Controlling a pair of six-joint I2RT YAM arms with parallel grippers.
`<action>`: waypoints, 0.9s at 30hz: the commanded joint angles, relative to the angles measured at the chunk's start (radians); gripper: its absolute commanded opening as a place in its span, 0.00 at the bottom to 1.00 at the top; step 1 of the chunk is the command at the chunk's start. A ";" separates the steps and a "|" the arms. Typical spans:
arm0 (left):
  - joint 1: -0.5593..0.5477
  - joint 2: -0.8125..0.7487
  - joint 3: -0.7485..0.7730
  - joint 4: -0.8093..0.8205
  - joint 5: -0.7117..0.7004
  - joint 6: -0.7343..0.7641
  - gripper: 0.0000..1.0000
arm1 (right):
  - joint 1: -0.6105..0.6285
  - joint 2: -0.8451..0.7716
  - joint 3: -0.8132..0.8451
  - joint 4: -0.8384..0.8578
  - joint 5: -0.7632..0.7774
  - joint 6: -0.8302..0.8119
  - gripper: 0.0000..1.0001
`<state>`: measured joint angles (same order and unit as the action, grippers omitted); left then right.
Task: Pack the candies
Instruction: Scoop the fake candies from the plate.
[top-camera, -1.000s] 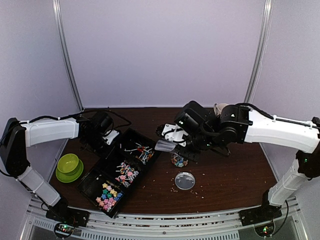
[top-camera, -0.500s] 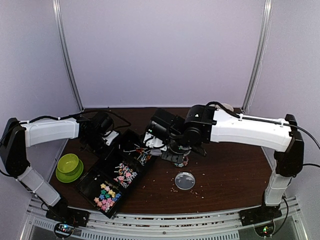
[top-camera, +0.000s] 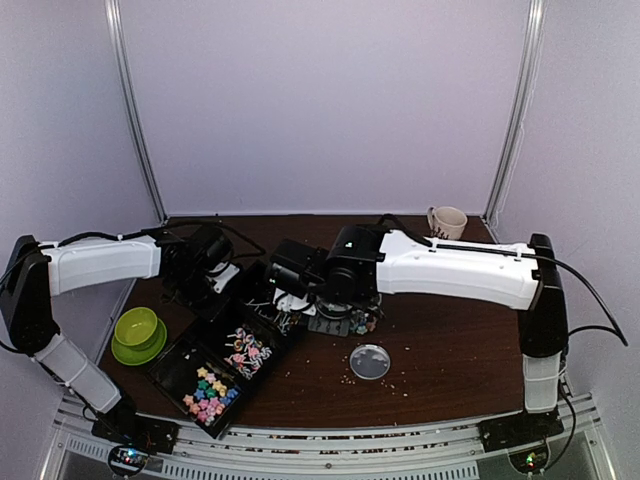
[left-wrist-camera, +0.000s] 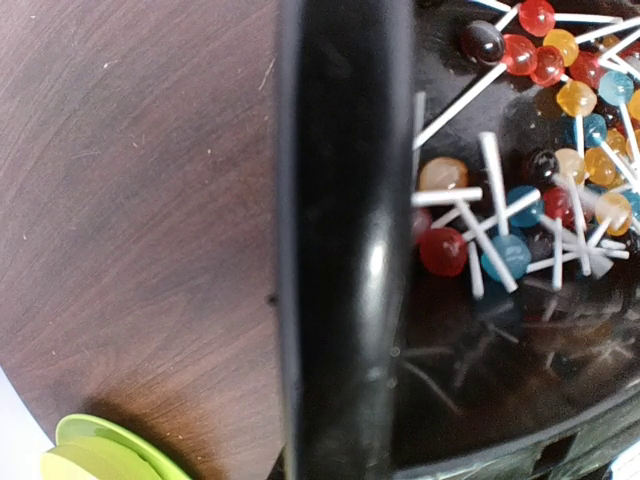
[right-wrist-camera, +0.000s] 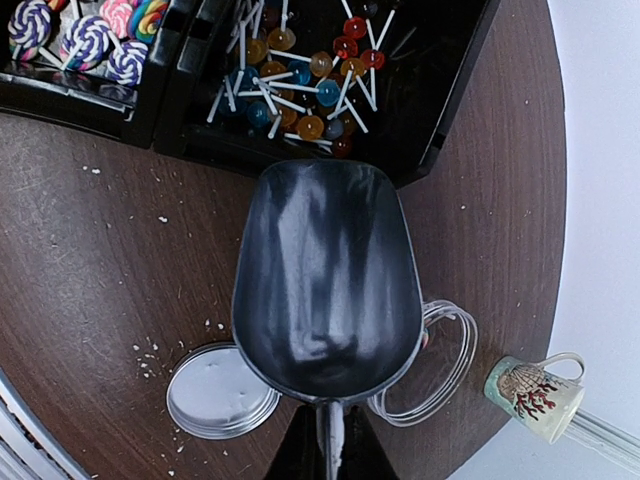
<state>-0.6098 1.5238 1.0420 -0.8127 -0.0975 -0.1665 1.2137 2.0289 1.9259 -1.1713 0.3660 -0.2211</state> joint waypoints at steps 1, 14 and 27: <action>-0.021 -0.045 0.047 0.061 -0.043 0.002 0.00 | 0.005 0.034 0.050 -0.044 0.048 0.011 0.00; -0.052 -0.044 0.051 0.067 -0.044 0.016 0.00 | 0.005 0.147 0.116 -0.089 0.043 -0.028 0.00; -0.057 -0.057 0.048 0.083 -0.018 0.022 0.00 | 0.003 0.229 0.170 -0.022 -0.122 -0.107 0.00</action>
<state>-0.6632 1.5211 1.0420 -0.8375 -0.1284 -0.1394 1.2125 2.2341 2.0937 -1.1999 0.3500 -0.2844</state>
